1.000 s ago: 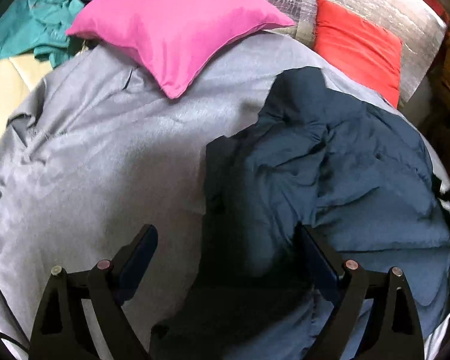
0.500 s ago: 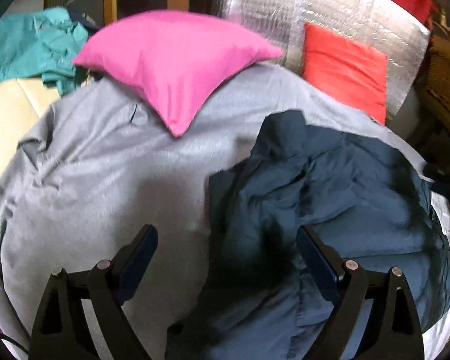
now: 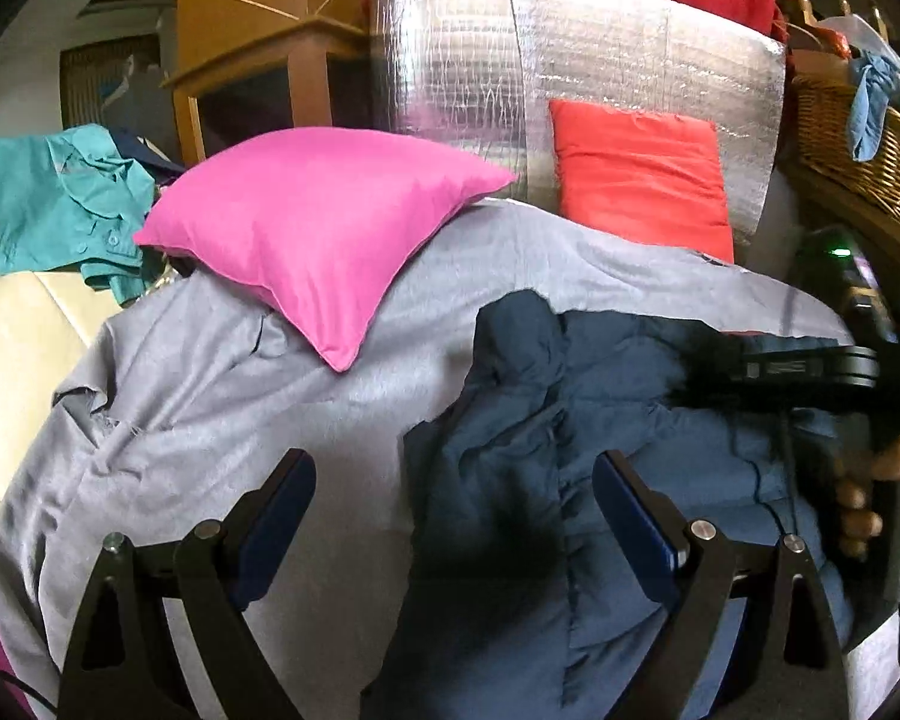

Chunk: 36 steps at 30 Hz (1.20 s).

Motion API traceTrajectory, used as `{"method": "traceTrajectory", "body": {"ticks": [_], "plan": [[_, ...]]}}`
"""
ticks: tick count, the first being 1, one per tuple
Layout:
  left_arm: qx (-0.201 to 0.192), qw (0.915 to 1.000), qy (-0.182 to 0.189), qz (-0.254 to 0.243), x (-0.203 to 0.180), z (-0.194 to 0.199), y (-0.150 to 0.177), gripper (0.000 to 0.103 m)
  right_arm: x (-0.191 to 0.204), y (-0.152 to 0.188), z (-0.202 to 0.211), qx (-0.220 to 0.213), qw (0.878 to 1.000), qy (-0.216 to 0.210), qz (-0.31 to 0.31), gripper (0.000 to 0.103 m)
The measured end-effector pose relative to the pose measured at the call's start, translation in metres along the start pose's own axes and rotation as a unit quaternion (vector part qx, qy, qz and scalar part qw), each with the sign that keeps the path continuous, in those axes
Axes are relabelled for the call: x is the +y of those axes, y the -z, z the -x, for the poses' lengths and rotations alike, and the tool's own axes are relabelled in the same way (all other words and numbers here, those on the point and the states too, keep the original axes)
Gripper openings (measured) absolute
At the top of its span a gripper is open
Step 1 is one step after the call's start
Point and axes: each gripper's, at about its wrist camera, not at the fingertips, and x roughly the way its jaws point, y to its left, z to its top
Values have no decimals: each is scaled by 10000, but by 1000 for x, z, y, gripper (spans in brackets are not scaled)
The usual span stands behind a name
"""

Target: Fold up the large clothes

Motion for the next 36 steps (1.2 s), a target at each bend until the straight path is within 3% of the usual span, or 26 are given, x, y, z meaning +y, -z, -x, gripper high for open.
{"method": "traceTrajectory", "body": {"ticks": [2,5,11,15,17,19,22,26,29,31,33,34,36], "plan": [[-23,10000,4,0,-1,2,-1,94,-11,4,27,-318,9993,-163,-138,71],[-53,10000,-59,-51,-4,3,0,94,-33,26,71,-722,9973,1,-145,71],[-45,9999,-119,-62,-9,3,1,94,-93,79,122,-987,9936,254,-485,71],[-54,9997,-203,-153,-17,2,2,94,-128,103,109,-655,9939,259,-847,71],[-17,9996,-224,-180,-22,-1,3,94,-144,106,87,-332,9941,-84,-1028,71],[60,9994,-221,-241,-27,-5,4,94,-146,106,83,-397,9944,-120,-967,72],[479,9980,-196,-376,-36,-23,11,94,-143,106,81,-470,9948,-256,-868,83],[1383,9899,-146,-281,-44,-61,29,95,-141,106,78,-572,9947,-379,-763,93],[1307,9910,-250,-136,-44,-63,31,100,-147,111,84,-627,9921,-560,-926,93],[1373,9901,-286,-90,-44,-67,34,103,-156,117,98,-714,9881,-710,-1159,88],[1428,9894,-247,-58,-42,-69,39,103,-171,119,114,-879,9808,-947,-1460,75],[1437,9893,-244,-39,-41,-69,40,103,-181,121,125,-1037,9759,-1032,-1617,74],[1558,9875,-242,-29,-41,-69,40,103,-191,120,134,-1125,9748,-963,-1666,67]]}}
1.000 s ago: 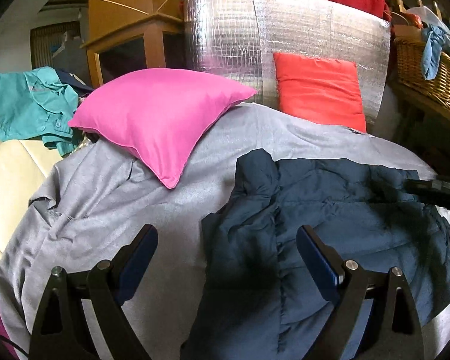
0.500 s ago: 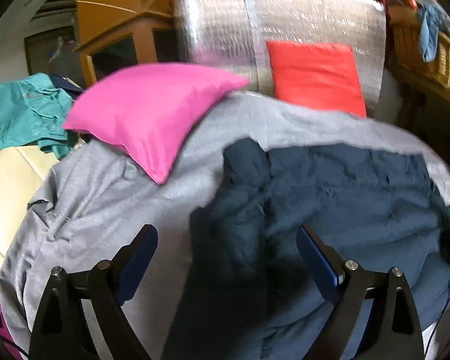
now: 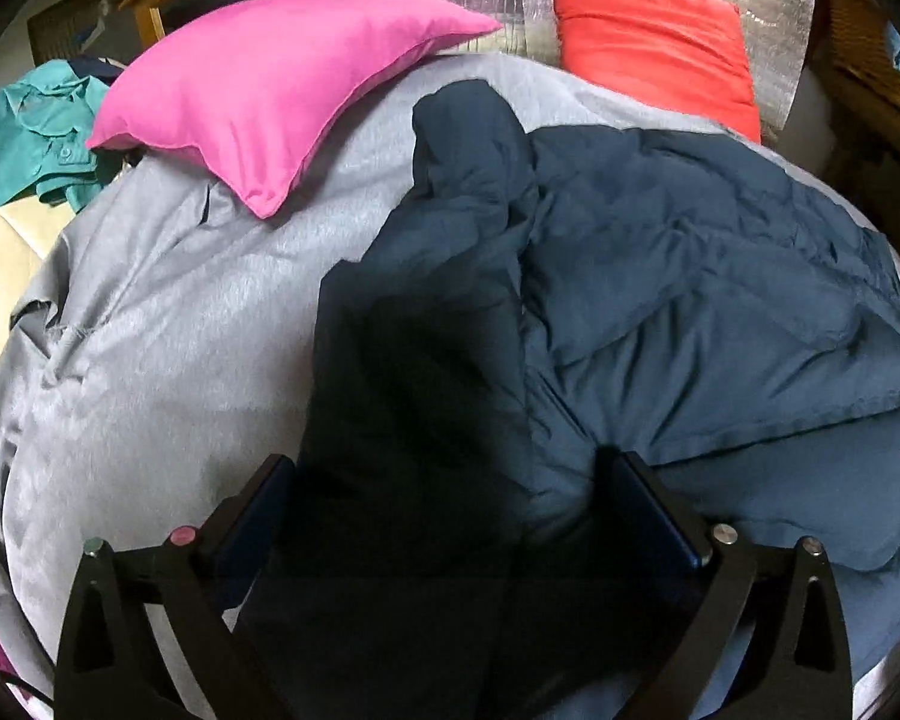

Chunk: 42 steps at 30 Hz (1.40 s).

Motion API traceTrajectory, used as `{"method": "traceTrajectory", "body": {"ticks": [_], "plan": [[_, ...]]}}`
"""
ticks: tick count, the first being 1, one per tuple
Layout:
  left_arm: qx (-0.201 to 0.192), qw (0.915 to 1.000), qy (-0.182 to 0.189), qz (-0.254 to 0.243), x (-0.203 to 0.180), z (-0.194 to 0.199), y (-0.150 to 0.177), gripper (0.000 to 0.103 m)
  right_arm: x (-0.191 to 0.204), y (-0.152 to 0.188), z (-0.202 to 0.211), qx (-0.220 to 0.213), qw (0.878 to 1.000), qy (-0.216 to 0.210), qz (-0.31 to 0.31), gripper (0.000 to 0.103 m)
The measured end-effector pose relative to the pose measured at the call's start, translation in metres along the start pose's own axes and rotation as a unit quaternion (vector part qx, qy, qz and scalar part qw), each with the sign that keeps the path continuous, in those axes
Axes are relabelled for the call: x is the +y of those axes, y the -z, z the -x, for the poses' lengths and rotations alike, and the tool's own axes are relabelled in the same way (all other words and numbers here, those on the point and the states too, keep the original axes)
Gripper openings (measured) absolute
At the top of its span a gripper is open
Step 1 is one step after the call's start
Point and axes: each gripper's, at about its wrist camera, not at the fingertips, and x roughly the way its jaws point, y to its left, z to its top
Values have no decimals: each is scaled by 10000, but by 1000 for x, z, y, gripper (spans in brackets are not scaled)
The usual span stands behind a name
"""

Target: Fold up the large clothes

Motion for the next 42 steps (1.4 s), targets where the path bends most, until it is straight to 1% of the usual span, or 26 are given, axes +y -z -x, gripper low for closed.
{"method": "traceTrajectory", "body": {"ticks": [2,4,6,8,9,11,13,14,15,17,19,21,23,25,27,29,31,32,33,34,35,36,38,39,41,42], "plan": [[186,9998,59,-64,2,3,-2,103,-8,0,5,57,9999,27,-85,57],[370,9991,124,-168,6,6,-8,103,-11,2,5,169,9997,-48,-144,57],[239,9996,69,-106,15,15,-14,103,-11,6,-1,330,9994,48,-60,57],[-2,9998,-186,12,25,21,-16,103,-14,10,-15,625,9979,164,-12,57],[-13,9995,-301,58,30,19,-19,103,-14,7,-15,646,9977,178,-16,57],[97,9996,-255,124,39,11,-22,103,-10,-5,-7,504,9987,107,-47,58],[208,9991,-78,353,51,3,-27,103,-7,-20,0,250,9996,105,29,67],[265,9982,64,528,59,0,-30,103,-7,-32,2,80,9995,282,114,81],[310,9971,184,674,65,-2,-33,103,-9,-39,3,-32,9991,398,159,89],[355,9937,455,958,76,-5,-37,103,-23,-54,-2,-43,9987,504,56,90],[490,9872,883,1234,88,-11,-40,103,-49,-69,-12,52,9976,550,-424,90],[704,9768,1329,1524,99,-21,-42,103,-74,-82,-22,68,9960,265,-850,90],[819,9671,1630,1771,108,-29,-41,103,-87,-90,-41,434,9937,53,-1033,90],[981,9582,1857,1944,114,-40,-40,103,-92,-91,-62,821,9907,-178,-1072,92],[1206,9482,2069,2086,117,-53,-38,103,-84,-90,-66,758,9928,-358,-854,103],[1289,9390,2336,2171,116,-59,-37,103,-76,-88,-73,956,9919,-502,-673,103],[1264,9328,2655,2085,109,-60,-40,103,-70,-82,-80,1011,9902,-707,-659,103],[1289,9264,2907,2016,103,-61,-41,103,-65,-79,-84,1077,9901,-726,-538,100],[1301,9259,2965,1946,97,-61,-42,103,-59,-76,-86,1090,9916,-574,-391,91],[1265,9314,2848,1879,93,-60,-42,103,-53,-73,-86,1103,9929,-354,-276,84],[1232,9354,2759,1836,90,-59,-42,102,-51,-72,-86,1125,9928,-292,-294,68],[1174,9374,2722,1829,88,-59,-41,102,-51,-71,-85,1121,9924,-347,-382,57],[988,9348,2800,1947,87,-51,-39,101,-42,-69,-79,1003,9939,-302,-336,48],[893,9358,2818,1919,84,-46,-39,99,-34,-68,-75,945,9950,-224,-222,44],[772,9419,2741,1782,80,-34,-35,93,-18,-66,-64,779,9967,-209,-27,43],[732,9422,2745,1776,80,-31,-35,92,-12,-65,-57,651,9975,-266,62,43]]}}
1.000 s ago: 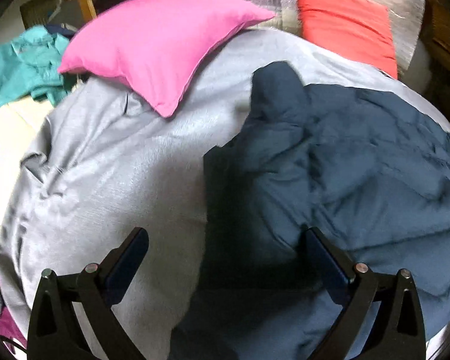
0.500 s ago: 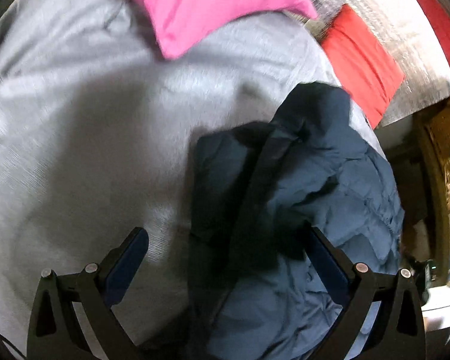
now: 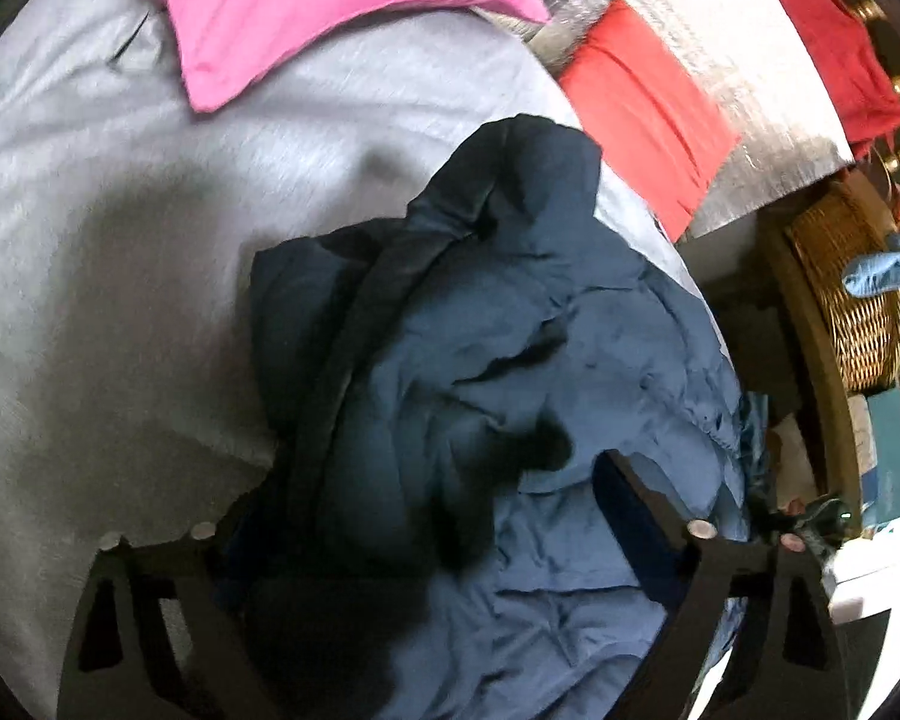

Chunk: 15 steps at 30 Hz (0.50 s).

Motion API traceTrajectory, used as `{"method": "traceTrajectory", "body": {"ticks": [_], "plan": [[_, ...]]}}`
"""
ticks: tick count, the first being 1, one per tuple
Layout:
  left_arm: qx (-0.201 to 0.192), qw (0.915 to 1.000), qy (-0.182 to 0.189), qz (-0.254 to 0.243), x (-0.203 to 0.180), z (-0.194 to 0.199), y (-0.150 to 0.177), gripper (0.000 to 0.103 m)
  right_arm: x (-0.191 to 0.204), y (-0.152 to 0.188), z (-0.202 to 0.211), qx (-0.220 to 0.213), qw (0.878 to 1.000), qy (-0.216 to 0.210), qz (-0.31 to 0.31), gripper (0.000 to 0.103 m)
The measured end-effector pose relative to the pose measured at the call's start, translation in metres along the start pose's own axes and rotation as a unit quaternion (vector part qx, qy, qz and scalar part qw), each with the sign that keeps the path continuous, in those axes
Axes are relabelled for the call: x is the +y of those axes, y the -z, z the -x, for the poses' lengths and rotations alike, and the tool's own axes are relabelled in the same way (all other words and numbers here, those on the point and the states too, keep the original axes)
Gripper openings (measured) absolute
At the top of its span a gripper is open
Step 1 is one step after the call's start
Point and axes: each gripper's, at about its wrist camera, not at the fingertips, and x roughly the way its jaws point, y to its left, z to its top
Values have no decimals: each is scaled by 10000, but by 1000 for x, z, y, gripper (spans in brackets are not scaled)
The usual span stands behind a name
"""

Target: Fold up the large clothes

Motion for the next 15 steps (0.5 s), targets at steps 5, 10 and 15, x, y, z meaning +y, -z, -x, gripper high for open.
{"method": "traceTrajectory", "body": {"ticks": [5,10,15], "plan": [[109,9979,-635,22,0,-10,0,92,-23,15,-10,167,9986,336,-373,45],[105,9974,-671,253,-9,8,6,93,-16,24,40,-296,9979,199,-535,73],[-137,9971,-606,440,-9,46,17,93,-34,49,78,-467,9957,-70,-791,81]]}}
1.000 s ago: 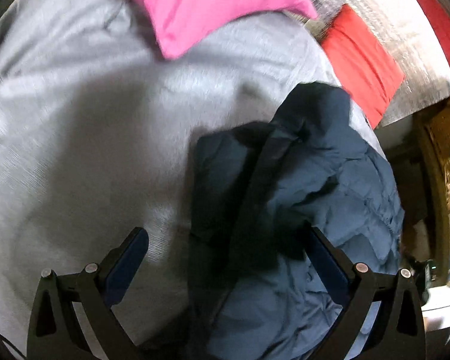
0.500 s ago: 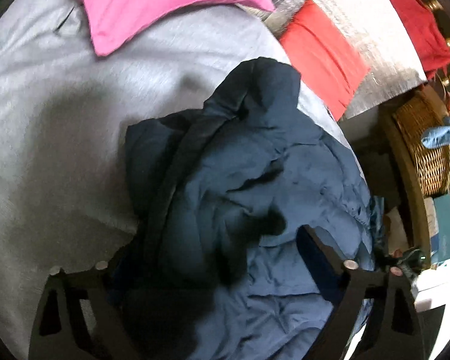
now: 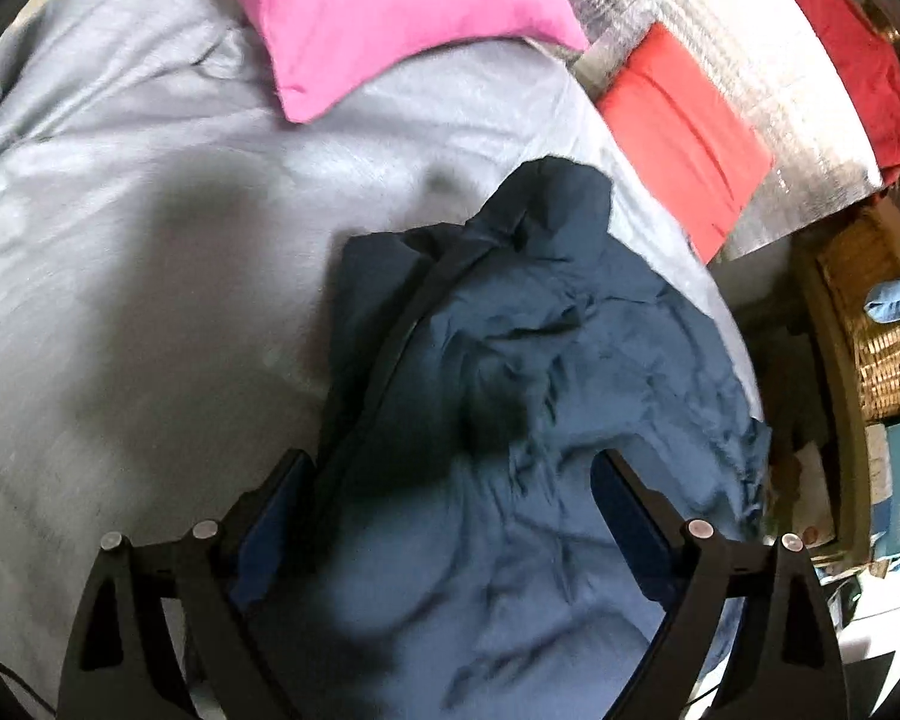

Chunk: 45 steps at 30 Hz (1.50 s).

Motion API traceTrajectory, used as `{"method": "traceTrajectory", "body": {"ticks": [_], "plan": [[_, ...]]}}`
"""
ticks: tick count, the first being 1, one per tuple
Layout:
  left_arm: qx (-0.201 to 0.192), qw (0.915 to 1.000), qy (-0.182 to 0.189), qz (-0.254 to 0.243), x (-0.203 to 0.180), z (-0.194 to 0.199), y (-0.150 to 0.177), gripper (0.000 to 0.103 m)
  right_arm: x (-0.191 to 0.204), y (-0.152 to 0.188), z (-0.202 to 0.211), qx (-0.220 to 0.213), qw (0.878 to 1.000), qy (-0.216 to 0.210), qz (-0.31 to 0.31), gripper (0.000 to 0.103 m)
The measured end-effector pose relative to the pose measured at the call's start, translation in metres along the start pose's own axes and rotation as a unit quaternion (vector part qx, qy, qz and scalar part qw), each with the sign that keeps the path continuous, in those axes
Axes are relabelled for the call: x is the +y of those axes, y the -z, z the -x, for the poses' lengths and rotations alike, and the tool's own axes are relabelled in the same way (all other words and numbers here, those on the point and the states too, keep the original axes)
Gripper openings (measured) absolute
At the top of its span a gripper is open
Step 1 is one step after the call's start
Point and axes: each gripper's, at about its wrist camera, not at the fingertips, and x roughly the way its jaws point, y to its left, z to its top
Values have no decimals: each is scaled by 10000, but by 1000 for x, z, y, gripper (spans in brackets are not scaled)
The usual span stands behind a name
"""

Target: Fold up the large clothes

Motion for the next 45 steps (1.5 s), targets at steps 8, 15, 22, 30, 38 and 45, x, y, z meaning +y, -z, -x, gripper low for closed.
{"method": "traceTrajectory", "body": {"ticks": [8,15,22,30,38,45], "plan": [[136,9991,-248,-329,16,20,34,93,-22,36,-3,561,9977,-49,-372,83],[644,9967,-371,-335,34,-15,46,97,-5,46,-43,667,9974,229,-114,91],[182,9987,470,-103,33,2,34,96,42,43,-31,-108,9988,-89,466,67],[502,9985,-118,-177,31,-21,37,96,10,36,-52,480,9981,386,-26,70],[71,9997,-220,43,36,23,60,97,-15,29,-4,93,9975,177,-675,76],[-438,9981,58,424,53,63,94,97,-32,56,32,-78,9910,-329,-1298,84]]}}
